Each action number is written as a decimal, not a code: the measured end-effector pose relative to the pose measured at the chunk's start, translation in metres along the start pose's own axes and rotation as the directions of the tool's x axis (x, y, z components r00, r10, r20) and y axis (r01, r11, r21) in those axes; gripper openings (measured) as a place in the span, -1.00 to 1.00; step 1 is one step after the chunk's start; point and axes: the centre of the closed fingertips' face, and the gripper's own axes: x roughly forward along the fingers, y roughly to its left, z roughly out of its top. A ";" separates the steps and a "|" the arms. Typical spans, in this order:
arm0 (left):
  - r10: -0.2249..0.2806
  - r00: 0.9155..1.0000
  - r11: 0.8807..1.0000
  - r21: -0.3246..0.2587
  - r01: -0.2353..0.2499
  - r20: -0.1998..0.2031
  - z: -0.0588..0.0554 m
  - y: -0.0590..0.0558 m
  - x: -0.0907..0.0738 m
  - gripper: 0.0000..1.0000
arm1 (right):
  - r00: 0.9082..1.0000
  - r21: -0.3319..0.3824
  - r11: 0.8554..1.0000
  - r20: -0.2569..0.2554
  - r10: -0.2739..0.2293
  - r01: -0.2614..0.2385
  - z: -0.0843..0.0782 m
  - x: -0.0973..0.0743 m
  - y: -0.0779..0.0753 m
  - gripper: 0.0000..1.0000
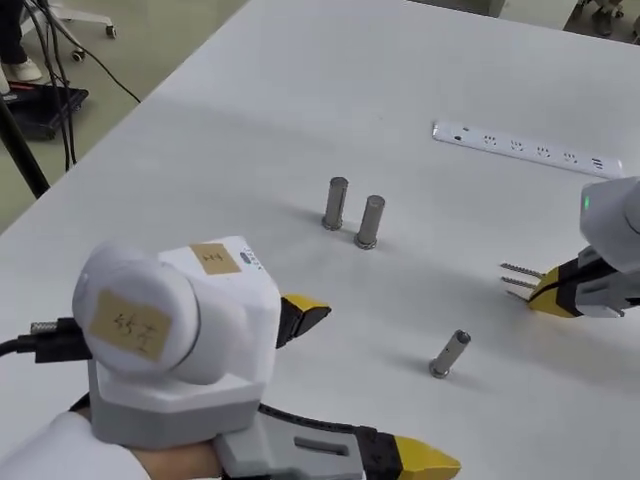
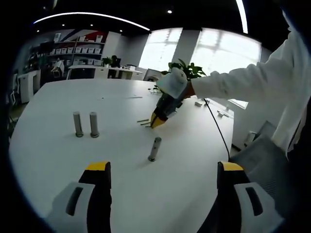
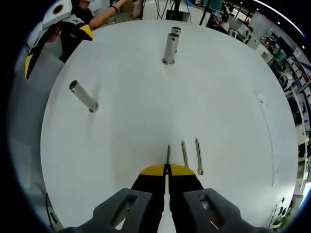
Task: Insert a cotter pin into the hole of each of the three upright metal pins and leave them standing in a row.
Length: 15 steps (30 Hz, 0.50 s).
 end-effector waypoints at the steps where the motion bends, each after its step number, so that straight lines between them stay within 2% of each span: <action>1: -0.003 1.000 1.000 0.003 0.003 -0.002 0.000 0.000 0.000 0.78 | 1.000 0.000 1.000 0.004 0.000 0.000 0.001 0.000 0.000 -1.00; 8: -0.009 1.000 1.000 0.003 0.009 -0.006 -0.001 -0.002 0.001 0.76 | 1.000 0.008 1.000 0.023 -0.016 0.016 0.003 -0.008 0.003 -1.00; 15: -0.025 1.000 1.000 -0.010 0.025 0.010 0.003 -0.004 -0.001 0.64 | 0.992 -0.025 0.996 0.101 -0.078 0.081 0.021 -0.031 0.004 -1.00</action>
